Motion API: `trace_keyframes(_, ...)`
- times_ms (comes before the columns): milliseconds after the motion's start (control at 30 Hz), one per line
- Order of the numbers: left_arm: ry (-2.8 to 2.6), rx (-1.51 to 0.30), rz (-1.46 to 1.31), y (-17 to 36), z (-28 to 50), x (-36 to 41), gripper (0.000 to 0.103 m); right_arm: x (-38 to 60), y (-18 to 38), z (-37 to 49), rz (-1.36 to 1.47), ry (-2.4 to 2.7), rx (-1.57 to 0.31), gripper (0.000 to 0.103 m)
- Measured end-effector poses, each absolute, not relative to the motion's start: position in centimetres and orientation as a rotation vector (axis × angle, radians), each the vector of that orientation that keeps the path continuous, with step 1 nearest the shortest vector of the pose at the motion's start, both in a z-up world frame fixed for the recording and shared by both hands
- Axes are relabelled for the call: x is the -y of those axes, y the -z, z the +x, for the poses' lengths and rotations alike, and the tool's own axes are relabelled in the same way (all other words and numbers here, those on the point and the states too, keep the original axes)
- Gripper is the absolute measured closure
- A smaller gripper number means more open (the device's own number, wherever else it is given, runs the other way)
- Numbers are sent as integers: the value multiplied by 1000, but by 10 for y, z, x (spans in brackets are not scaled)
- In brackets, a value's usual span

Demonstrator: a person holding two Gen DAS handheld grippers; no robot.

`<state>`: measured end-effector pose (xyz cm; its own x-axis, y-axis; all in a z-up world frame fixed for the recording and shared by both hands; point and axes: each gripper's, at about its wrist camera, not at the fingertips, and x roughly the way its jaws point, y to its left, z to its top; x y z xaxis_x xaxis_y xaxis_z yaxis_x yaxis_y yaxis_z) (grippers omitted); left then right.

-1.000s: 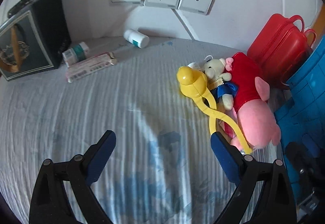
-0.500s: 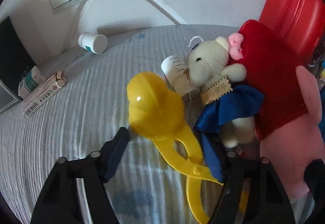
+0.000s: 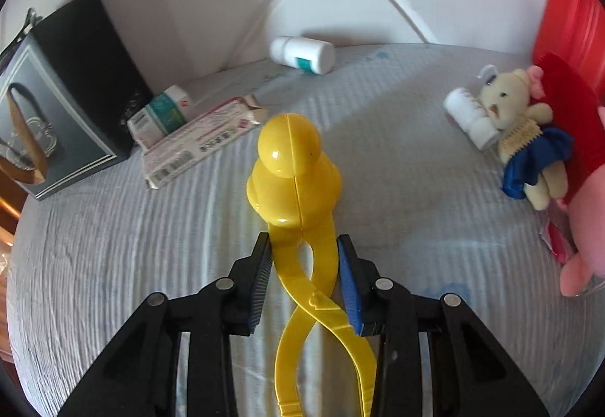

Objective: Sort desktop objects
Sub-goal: 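Grasp the yellow snow-clip toy with the left gripper while the right gripper grasps the white pill bottle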

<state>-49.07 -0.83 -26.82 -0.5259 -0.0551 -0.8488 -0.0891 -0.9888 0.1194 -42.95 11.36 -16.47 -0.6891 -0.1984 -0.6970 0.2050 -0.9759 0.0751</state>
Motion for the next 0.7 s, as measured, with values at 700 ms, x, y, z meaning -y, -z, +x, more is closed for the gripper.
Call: trace_keyframes(700,-2790,79,-1377,277,-510,67,68,-40,230,-540,1278,2713,-368,38)
